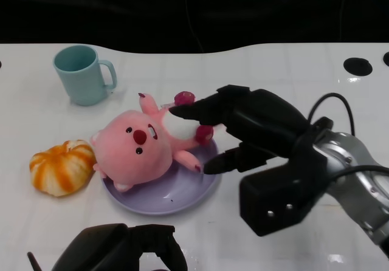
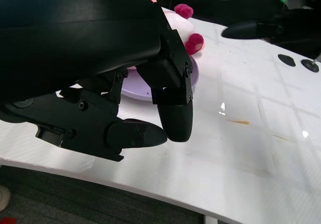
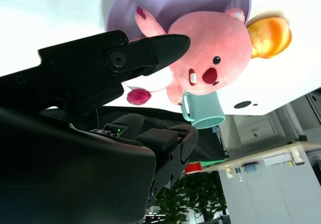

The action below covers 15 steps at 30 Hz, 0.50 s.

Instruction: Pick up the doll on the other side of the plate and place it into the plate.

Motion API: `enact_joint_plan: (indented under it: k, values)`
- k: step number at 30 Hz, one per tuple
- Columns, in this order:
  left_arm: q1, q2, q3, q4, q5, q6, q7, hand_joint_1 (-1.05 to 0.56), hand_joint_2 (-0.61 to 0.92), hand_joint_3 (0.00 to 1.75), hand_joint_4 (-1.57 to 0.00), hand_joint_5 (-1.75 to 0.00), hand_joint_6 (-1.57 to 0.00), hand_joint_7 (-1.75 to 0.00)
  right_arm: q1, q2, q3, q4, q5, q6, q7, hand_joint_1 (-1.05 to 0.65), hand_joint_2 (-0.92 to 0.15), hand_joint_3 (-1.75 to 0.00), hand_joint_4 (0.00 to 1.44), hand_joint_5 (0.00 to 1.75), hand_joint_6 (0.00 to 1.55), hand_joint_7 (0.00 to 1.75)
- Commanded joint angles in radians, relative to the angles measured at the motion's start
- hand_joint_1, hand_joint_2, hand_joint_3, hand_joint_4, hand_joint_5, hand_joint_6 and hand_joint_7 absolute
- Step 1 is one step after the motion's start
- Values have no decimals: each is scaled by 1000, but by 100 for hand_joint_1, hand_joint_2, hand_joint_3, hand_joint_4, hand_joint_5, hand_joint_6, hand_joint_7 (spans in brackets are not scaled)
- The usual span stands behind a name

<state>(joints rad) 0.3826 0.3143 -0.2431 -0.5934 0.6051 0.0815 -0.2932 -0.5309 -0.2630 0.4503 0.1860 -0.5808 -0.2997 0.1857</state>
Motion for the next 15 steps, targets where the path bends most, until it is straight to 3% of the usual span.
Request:
enact_joint_plan:
  k: [1, 8, 11, 13, 15]
  values:
    - [3, 12, 6, -1, -4, 9, -9, -26, 92, 37, -70, -157, -76, -91, 73, -35, -54, -67, 74, -3, 32, -60, -92, -10, 36, 55, 48, 8]
    - [4, 12, 6, -2, -7, 7, -4, -25, 92, 36, -69, -161, -76, -93, 199, -63, -148, -154, 184, 11, 68, -42, -91, -9, 56, 70, 68, 16]
    - [2, 13, 5, 0, -8, 7, -5, -25, 92, 37, -68, -163, -75, -95, 249, -72, -191, -181, 239, 30, 87, -28, -91, -5, 67, 87, 81, 21]
    - [-2, 12, 2, 0, -6, 10, -7, -25, 92, 37, -68, -163, -75, -95, 289, -93, -223, -202, 271, 36, 104, -16, -90, -4, 76, 112, 95, 27]
    - [-3, 10, 0, 2, -8, 8, -3, -25, 92, 37, -68, -164, -75, -95, 319, -111, -247, -218, 291, 36, 121, -9, -90, -5, 79, 118, 105, 32]
